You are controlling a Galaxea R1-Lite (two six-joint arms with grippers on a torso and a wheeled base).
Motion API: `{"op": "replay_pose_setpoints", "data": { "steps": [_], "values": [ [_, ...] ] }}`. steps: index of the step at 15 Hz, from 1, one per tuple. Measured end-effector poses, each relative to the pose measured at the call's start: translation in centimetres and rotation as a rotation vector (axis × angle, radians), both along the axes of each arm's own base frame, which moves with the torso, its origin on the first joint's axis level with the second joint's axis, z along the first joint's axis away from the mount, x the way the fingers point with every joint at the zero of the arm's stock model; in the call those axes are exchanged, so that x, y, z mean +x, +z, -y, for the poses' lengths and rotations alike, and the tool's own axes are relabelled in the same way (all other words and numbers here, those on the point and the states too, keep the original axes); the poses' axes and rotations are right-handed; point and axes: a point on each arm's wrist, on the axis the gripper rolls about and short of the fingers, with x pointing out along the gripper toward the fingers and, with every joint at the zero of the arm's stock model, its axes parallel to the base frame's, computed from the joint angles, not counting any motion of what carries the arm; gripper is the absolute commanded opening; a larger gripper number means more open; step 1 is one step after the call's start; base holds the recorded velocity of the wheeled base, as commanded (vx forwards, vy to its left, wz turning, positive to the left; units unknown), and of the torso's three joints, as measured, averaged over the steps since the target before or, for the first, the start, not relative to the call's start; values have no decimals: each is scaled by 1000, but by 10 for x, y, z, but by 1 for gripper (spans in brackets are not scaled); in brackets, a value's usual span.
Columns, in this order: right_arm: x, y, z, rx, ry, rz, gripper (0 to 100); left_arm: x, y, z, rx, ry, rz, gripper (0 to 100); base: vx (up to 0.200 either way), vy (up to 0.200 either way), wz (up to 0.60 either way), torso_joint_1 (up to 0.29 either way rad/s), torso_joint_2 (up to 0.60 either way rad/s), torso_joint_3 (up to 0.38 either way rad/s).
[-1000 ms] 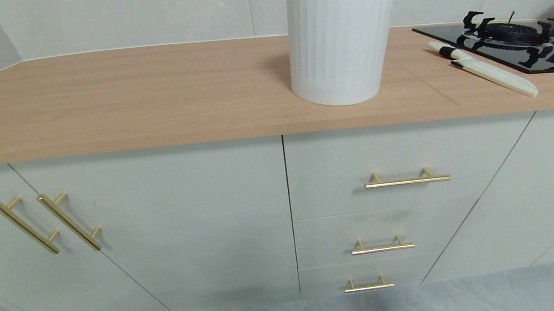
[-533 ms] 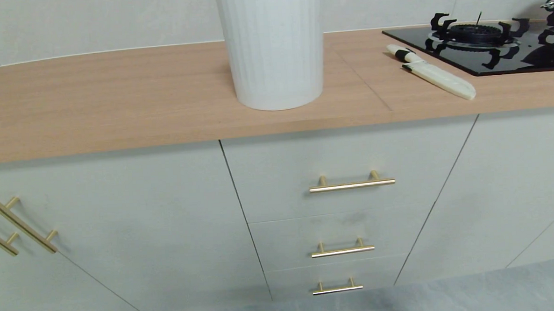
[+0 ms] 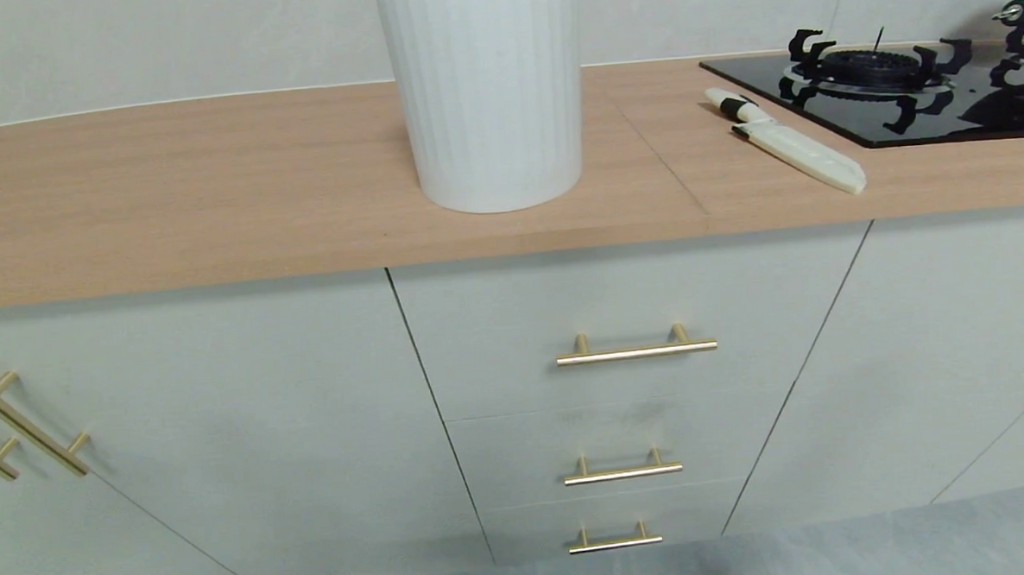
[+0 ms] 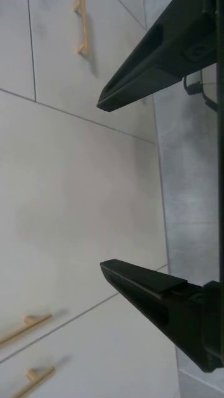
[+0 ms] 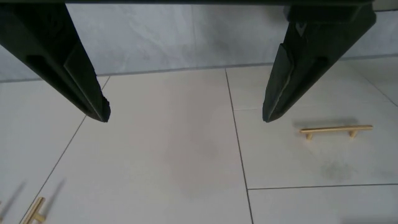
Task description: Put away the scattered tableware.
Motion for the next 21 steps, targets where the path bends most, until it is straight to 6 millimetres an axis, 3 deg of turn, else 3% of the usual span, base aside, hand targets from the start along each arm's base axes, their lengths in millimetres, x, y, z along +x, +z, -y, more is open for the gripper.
{"op": "replay_pose_setpoints", "data": {
  "steps": [2, 6, 9, 21],
  "values": [
    [0, 0, 0, -1, 0, 0, 100, 0, 0, 0, 0, 0, 0, 100, 200, 0, 0, 2, 0, 5],
    [0, 0, 0, -1, 0, 0, 100, 0, 0, 0, 1, 0, 0, 100, 0, 0, 0, 0, 0, 0],
    [0, 0, 0, -1, 0, -1, 100, 0, 0, 0, 1, 0, 0, 100, 0, 0, 600, 1, 2, -2],
    [0, 0, 0, -1, 0, 0, 100, 0, 0, 0, 1, 0, 0, 100, 0, 0, 0, 0, 0, 0]
  ]
}}
